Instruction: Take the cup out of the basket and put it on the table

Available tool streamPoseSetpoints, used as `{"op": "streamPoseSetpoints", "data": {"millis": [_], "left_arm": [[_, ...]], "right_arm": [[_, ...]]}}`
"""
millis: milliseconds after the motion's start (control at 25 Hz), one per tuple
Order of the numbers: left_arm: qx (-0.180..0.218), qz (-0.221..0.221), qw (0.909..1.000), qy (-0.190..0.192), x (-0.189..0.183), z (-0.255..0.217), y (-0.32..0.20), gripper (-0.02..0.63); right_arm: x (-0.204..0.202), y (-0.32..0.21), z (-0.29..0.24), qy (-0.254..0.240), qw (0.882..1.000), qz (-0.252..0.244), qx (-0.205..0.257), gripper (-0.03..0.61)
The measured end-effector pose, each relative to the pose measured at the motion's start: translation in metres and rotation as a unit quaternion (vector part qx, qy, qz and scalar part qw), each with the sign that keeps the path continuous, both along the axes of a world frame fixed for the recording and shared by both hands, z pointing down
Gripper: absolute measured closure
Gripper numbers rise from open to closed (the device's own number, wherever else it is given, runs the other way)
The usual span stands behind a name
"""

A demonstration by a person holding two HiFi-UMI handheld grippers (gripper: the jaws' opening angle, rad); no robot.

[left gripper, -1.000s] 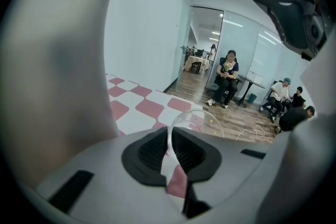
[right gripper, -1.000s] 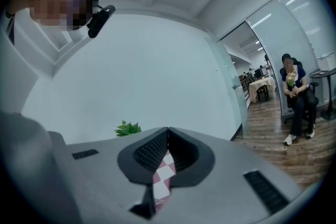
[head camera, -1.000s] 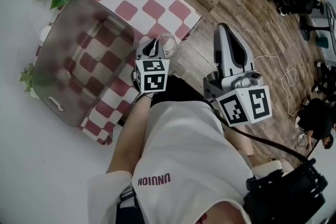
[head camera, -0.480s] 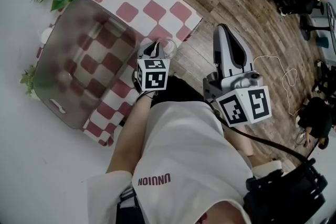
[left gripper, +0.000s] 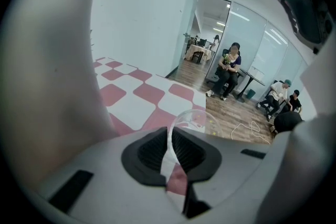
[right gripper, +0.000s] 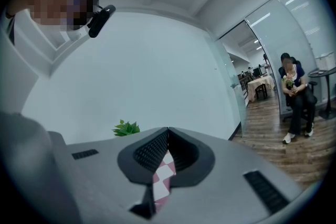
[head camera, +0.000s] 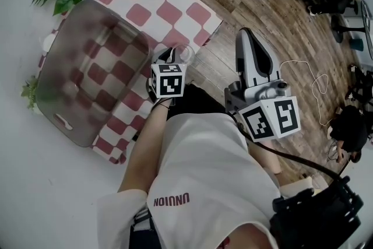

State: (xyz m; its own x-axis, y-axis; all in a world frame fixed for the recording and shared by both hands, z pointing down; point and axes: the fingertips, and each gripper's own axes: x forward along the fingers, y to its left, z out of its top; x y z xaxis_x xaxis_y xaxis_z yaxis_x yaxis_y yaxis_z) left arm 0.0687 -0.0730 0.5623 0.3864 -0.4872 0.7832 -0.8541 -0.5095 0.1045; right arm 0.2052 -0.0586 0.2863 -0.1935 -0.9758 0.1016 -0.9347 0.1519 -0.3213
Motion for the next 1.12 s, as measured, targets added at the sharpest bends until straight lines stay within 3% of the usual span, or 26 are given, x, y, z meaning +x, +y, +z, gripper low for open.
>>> {"op": "streamPoseSetpoints", "data": {"millis": [840, 1120], "left_arm": [[-0.006, -0.009, 0.9999, -0.012, 0.003, 0.006, -0.009, 0.575], [0.009, 0.005, 0.9997, -0.021, 0.007, 0.002, -0.013, 0.571]], "right_arm": [[0.004, -0.009, 0.001, -0.001, 1.0, 0.004, -0.002, 0.561], [0.004, -0.014, 0.001, -0.001, 1.0, 0.006, -0.004, 0.561]]}}
